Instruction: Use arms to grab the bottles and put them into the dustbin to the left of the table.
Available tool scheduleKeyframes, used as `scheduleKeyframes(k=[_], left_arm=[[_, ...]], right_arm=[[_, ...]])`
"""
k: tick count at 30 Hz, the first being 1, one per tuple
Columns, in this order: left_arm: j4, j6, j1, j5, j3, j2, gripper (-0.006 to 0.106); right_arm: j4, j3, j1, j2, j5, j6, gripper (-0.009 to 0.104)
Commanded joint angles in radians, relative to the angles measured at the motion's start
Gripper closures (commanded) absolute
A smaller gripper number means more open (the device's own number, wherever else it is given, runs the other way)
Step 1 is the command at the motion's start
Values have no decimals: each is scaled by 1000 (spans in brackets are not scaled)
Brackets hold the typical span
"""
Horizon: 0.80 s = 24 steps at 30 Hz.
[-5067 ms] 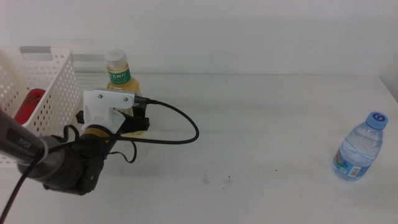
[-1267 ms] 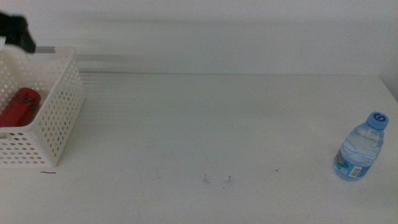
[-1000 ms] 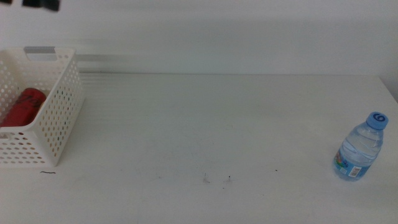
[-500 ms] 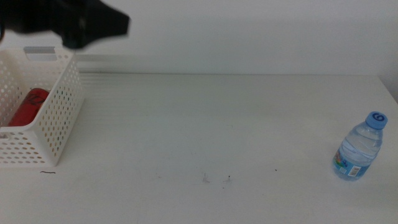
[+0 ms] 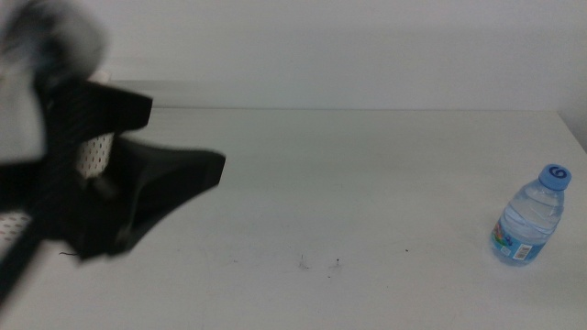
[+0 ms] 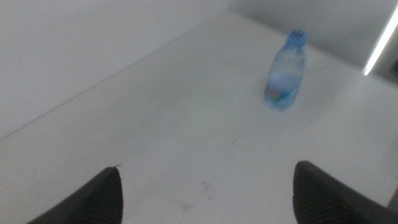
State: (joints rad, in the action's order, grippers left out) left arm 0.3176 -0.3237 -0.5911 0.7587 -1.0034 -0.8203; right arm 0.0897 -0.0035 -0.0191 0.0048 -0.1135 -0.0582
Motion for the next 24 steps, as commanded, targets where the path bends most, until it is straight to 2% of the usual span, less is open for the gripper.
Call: scheduleKeyframes(k=[1,24], left_arm=[[-30,86,-46,-75,54,62,7],[-48,86,-45,-142,91,100,7]], right_arm=[[10,4,-2,-5,4,2,2],[10,4,-2,-5,4,2,2]])
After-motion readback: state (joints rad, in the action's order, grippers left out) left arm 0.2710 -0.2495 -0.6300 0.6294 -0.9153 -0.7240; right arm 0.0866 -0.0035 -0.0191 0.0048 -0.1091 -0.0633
